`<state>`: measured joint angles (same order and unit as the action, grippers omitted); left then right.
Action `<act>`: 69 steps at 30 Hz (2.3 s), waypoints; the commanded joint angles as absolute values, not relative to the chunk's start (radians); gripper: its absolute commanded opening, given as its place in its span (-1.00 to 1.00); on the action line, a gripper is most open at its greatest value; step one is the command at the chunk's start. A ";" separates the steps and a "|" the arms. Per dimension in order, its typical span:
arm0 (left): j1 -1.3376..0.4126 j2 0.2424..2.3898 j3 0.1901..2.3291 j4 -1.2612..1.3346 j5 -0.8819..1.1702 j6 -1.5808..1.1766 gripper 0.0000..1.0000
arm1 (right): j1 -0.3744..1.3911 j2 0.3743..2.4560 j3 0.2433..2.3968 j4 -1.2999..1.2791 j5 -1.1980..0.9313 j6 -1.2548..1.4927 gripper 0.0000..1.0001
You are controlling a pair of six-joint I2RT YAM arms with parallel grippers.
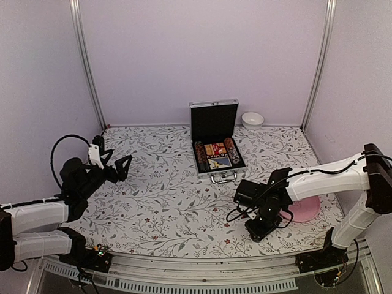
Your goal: Pack up texas hold em set
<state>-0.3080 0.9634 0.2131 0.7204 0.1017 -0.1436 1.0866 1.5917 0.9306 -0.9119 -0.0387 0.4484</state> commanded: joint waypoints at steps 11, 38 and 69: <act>-0.302 0.936 0.196 0.732 0.110 -0.140 0.94 | 0.960 1.675 1.187 -0.869 0.152 0.442 -0.80; -0.302 0.939 0.189 0.744 0.119 -0.143 0.94 | 0.513 1.954 1.564 -0.613 0.027 -0.355 -0.81; -0.302 1.000 0.190 0.783 0.137 -0.142 0.94 | 0.515 2.107 1.647 -0.606 -0.082 -0.885 -0.87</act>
